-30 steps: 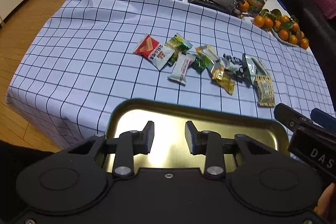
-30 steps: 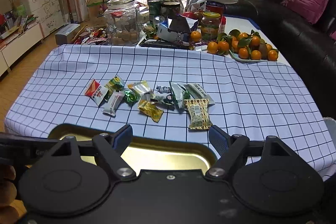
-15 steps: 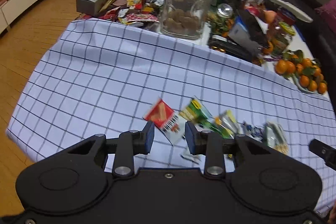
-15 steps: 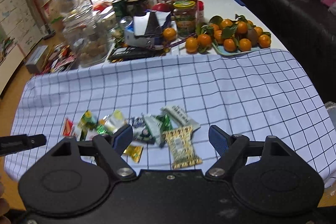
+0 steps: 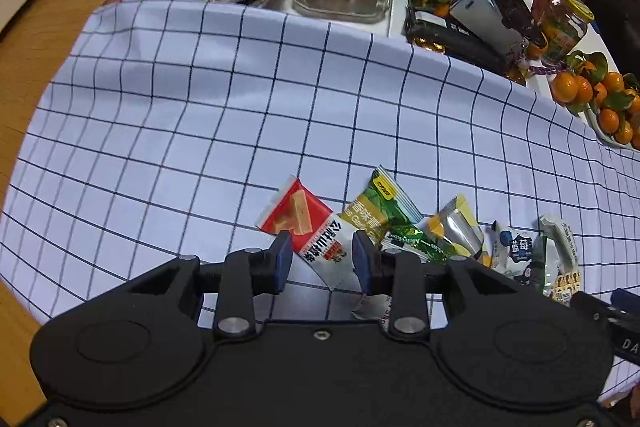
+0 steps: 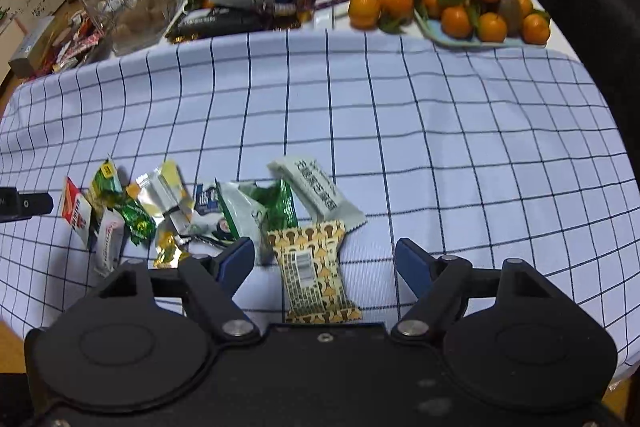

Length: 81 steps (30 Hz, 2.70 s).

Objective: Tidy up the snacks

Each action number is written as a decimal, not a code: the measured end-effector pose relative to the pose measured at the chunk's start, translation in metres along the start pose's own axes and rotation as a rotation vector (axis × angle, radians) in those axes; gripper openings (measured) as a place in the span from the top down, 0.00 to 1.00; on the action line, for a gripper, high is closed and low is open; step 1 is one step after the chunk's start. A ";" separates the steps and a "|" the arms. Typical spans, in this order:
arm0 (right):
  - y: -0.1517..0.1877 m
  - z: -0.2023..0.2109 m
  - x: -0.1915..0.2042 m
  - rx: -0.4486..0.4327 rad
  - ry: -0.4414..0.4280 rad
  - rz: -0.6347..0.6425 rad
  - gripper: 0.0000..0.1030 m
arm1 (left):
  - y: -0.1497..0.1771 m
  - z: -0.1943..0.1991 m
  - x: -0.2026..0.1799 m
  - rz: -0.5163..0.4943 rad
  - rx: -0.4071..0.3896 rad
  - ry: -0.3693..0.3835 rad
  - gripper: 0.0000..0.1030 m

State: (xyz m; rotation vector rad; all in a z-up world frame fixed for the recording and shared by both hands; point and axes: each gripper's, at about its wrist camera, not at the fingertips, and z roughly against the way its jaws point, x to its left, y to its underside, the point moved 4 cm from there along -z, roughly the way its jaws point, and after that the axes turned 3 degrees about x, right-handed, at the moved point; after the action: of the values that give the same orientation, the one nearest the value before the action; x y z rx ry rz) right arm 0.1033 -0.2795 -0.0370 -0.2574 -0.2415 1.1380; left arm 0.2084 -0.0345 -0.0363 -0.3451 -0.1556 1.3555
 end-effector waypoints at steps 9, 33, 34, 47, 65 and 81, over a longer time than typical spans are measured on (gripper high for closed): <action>0.002 -0.019 0.013 0.056 0.007 0.061 0.26 | 0.000 -0.012 0.005 0.032 0.043 0.008 0.58; 0.007 -0.053 0.009 0.163 0.067 -0.003 0.52 | -0.012 -0.040 0.010 0.230 0.101 0.000 0.58; 0.006 -0.053 0.008 0.159 0.072 -0.015 0.55 | -0.012 -0.041 0.011 0.236 0.105 0.000 0.58; -0.001 -0.041 -0.016 0.157 -0.019 -0.170 0.65 | -0.017 -0.045 0.012 0.297 0.099 -0.039 0.57; -0.004 -0.020 -0.033 0.201 -0.215 -0.322 0.64 | -0.011 -0.051 0.015 0.287 0.136 -0.067 0.57; -0.008 -0.021 -0.029 0.155 -0.150 -0.268 0.63 | -0.015 -0.035 0.028 0.261 0.110 -0.046 0.57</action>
State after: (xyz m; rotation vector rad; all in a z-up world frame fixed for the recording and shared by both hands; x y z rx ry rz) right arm 0.1049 -0.3110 -0.0561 -0.0008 -0.3086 0.9052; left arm 0.2390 -0.0150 -0.0667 -0.2474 -0.0753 1.6239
